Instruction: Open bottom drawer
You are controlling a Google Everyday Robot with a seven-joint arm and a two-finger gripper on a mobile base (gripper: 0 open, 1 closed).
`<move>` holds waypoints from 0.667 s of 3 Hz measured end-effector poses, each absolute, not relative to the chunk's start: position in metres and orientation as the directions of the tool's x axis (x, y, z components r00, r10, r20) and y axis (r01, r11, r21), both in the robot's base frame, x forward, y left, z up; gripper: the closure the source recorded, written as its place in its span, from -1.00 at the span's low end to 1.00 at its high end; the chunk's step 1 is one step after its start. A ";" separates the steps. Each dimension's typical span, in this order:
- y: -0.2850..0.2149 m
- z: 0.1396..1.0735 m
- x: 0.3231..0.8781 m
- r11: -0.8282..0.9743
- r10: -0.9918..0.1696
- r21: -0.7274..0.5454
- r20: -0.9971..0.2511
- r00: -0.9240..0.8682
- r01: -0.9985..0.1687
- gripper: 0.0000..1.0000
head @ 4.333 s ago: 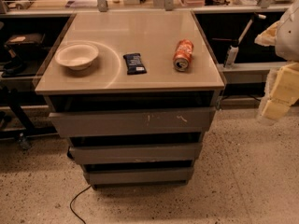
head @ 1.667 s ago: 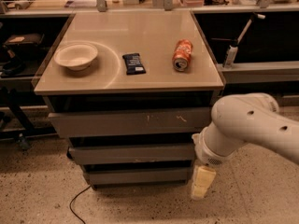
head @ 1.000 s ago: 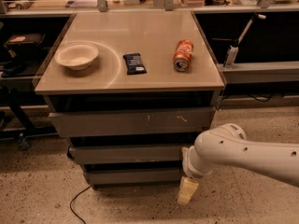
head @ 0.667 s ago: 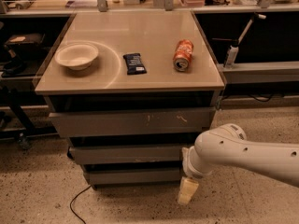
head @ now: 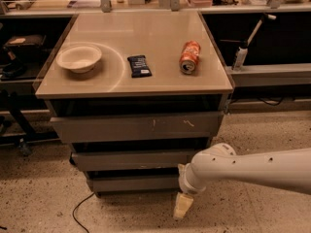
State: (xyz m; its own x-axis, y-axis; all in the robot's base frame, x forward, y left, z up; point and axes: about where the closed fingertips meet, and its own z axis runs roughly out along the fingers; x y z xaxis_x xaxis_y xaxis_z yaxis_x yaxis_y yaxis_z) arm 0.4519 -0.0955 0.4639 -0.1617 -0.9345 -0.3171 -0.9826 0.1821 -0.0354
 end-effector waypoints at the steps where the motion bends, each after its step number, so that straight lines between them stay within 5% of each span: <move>1: -0.075 0.407 0.469 0.211 -0.909 -0.037 -0.374 -0.182 -0.977 -1.00; 2: -0.064 0.365 0.482 0.243 -0.884 -0.032 -0.419 -0.208 -0.969 -1.00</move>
Offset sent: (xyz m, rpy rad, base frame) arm 0.0476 0.0454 -0.1536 0.1650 -0.0314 -0.1013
